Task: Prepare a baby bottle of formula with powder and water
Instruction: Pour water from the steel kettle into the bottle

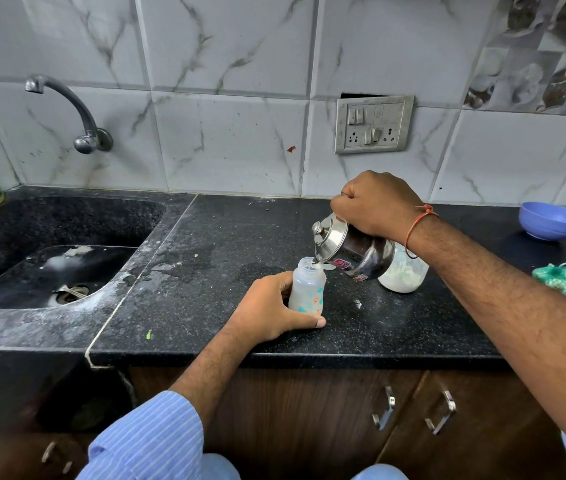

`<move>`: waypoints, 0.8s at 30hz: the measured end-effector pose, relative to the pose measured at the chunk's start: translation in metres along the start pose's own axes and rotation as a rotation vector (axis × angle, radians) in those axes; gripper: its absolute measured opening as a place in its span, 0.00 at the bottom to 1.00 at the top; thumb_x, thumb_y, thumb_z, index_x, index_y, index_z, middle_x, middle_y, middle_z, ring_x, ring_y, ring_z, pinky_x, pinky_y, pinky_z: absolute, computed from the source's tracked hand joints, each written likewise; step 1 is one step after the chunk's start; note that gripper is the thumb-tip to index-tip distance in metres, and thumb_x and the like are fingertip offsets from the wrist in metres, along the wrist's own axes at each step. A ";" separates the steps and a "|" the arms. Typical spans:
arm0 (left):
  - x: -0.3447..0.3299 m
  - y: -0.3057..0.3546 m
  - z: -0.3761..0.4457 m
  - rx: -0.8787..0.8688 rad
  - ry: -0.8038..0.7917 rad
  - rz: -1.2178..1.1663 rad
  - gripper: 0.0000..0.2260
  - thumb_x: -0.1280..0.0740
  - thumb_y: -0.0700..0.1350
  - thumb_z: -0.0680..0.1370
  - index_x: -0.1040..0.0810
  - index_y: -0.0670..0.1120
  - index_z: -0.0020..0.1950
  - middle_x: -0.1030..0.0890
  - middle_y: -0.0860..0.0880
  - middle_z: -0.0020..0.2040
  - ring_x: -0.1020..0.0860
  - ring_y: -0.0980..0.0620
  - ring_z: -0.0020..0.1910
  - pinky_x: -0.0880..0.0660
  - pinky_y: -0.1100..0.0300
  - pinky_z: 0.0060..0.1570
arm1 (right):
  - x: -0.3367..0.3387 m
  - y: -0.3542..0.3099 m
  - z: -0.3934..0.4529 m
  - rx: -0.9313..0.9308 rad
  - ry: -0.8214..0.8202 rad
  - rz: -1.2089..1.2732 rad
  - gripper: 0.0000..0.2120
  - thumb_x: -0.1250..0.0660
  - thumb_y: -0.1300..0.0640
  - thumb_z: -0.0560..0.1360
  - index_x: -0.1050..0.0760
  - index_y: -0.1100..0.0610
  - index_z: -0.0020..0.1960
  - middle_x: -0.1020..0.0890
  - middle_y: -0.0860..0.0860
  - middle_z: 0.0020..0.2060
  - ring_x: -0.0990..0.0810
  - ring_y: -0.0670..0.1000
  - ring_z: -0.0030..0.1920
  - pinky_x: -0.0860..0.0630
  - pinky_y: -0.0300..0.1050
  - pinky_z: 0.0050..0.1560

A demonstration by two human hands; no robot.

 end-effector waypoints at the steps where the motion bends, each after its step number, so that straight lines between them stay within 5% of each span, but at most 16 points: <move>1: 0.000 0.001 0.000 0.000 0.000 0.003 0.30 0.11 0.56 0.65 0.15 0.58 0.65 0.11 0.63 0.54 0.14 0.64 0.55 0.16 0.53 0.63 | 0.000 0.000 0.000 0.000 -0.001 0.000 0.20 0.34 0.53 0.75 0.34 0.57 0.27 0.33 0.50 0.24 0.35 0.54 0.29 0.37 0.46 0.32; 24: 0.001 0.001 -0.001 0.003 -0.001 0.023 0.30 0.11 0.57 0.65 0.15 0.58 0.64 0.11 0.63 0.54 0.14 0.65 0.55 0.16 0.53 0.62 | 0.000 0.000 0.001 -0.014 -0.007 -0.005 0.19 0.35 0.53 0.74 0.35 0.56 0.28 0.33 0.50 0.25 0.35 0.54 0.30 0.36 0.47 0.33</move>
Point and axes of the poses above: each hand's wrist, its own z-axis towards the middle knuckle, its own x-axis out of the back of the hand, y = z × x, the point moved 10 cm from there along z, towards the middle knuckle
